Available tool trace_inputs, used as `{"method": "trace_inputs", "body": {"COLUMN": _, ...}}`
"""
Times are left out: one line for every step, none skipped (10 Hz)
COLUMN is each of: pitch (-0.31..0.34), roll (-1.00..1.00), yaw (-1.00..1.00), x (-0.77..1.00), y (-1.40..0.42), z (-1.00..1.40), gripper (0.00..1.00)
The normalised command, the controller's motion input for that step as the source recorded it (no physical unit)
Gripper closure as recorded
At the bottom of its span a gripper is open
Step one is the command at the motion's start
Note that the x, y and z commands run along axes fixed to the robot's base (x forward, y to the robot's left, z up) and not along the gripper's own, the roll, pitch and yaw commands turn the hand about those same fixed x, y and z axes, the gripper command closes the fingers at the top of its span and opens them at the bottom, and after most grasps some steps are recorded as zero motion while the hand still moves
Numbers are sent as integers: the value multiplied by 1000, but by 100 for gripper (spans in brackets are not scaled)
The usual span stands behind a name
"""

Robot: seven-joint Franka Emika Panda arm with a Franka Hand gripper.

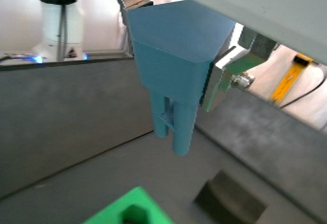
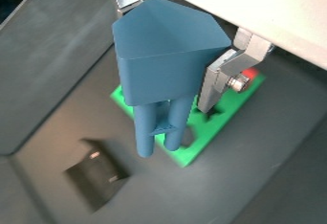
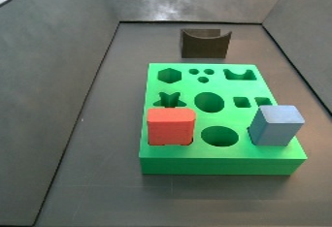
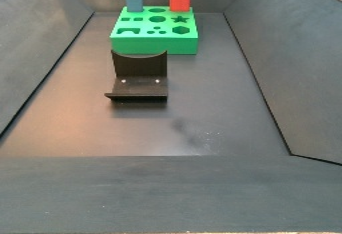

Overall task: Pick up the 3 prong object. Move up. Place the 3 prong object on the fixture. Regrasp the 3 prong object. Move to above the board. Insert the 3 prong object.
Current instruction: Move to above the board.

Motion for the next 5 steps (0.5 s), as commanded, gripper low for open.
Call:
{"method": "trace_inputs", "body": {"pitch": -56, "roll": -1000, "yaw": -107, "x": -218, "y": -19, "z": 28, "gripper": 100}}
{"method": "trace_inputs", "body": {"pitch": -62, "roll": -1000, "yaw": -104, "x": -161, "y": 29, "z": 14, "gripper": 100}}
{"method": "trace_inputs", "body": {"pitch": -79, "roll": -1000, "yaw": -98, "x": -127, "y": 44, "z": 15, "gripper": 100}}
{"method": "trace_inputs", "body": {"pitch": -95, "roll": -1000, "yaw": -98, "x": -120, "y": 40, "z": 13, "gripper": 100}}
{"method": "trace_inputs", "body": {"pitch": -107, "roll": -676, "yaw": -51, "x": -108, "y": 60, "z": 5, "gripper": 100}}
